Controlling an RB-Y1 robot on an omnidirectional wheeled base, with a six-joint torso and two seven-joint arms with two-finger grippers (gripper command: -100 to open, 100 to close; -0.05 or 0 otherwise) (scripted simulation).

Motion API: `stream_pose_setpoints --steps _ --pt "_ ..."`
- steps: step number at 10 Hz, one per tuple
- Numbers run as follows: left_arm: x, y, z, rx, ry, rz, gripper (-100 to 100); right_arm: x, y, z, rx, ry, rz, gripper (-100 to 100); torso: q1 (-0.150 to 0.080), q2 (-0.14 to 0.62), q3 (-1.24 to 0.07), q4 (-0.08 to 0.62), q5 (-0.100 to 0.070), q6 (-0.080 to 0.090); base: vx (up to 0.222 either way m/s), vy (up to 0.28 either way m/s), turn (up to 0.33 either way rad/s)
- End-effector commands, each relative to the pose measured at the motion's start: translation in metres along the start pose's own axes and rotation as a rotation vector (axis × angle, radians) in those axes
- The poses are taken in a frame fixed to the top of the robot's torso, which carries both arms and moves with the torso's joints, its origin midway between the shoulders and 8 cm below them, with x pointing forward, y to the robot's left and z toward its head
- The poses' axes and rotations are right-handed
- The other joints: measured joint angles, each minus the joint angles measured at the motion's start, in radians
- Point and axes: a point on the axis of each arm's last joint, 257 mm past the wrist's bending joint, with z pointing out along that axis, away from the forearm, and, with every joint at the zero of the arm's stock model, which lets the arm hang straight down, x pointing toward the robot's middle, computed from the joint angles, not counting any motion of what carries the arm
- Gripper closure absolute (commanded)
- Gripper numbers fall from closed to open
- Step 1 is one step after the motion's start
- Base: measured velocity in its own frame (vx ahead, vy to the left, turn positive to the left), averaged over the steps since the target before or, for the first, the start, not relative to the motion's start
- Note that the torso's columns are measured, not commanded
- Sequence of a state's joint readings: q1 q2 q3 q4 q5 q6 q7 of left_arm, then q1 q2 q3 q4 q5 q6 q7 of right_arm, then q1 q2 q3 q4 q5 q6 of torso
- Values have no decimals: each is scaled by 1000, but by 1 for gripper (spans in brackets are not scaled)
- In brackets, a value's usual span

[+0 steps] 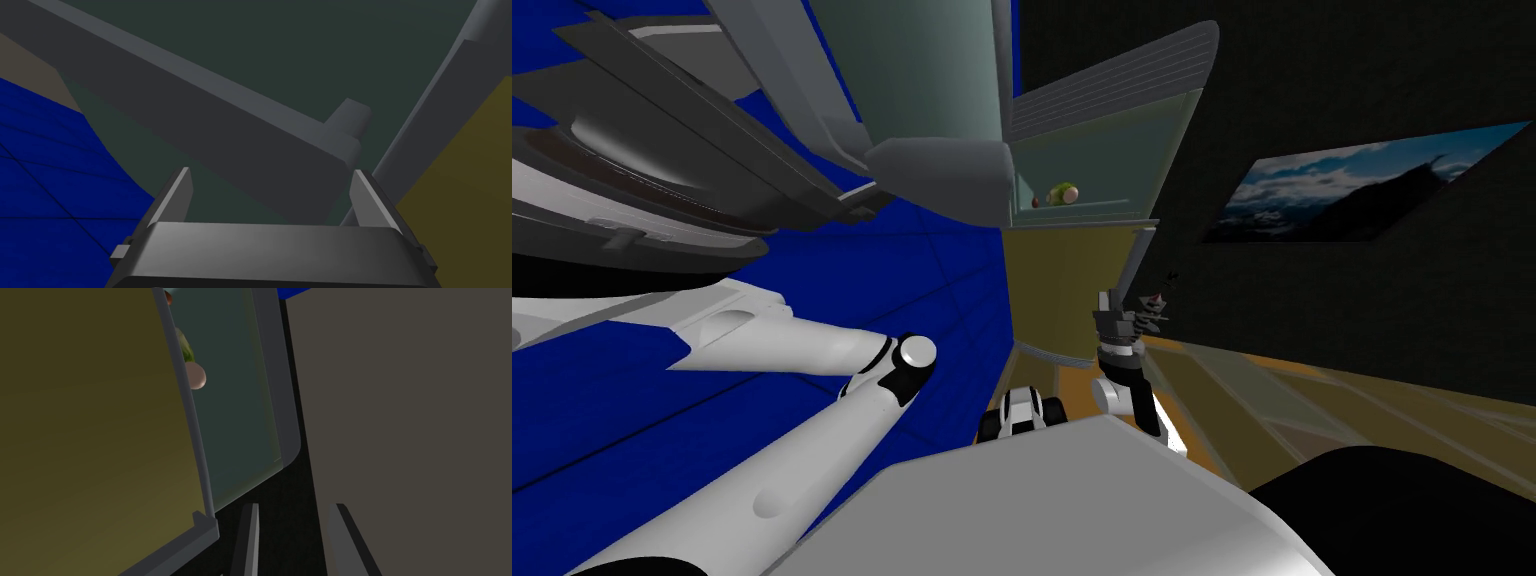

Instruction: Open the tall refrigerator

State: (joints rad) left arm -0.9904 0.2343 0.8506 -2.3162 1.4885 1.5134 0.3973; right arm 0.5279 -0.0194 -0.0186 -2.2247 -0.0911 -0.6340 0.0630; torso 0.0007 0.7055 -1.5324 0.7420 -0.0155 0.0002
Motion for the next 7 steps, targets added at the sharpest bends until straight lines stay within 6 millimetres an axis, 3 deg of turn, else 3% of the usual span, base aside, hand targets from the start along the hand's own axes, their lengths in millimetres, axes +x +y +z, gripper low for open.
stream_pose_setpoints --steps 1,3,4,7 --pt "-11 -37 -8 68 -74 66 -100 0 0 0 0 0 0 0 -2 -3 -1 0 1 5 2 -12 -59" --pt "-16 -41 -12 62 -115 96 -100 0 0 0 0 0 0 0 -4 -5 -1 -3 0 2 7 3 17" --pt "-14 -16 -11 -39 -74 47 -100 0 0 0 0 0 0 0 -4 -7 -2 -4 0 4 26 -75 276" --pt "-12 -23 -15 -50 -44 18 -100 0 0 0 0 0 0 0 -6 -2 10 -10 -3 6 57 -80 238"
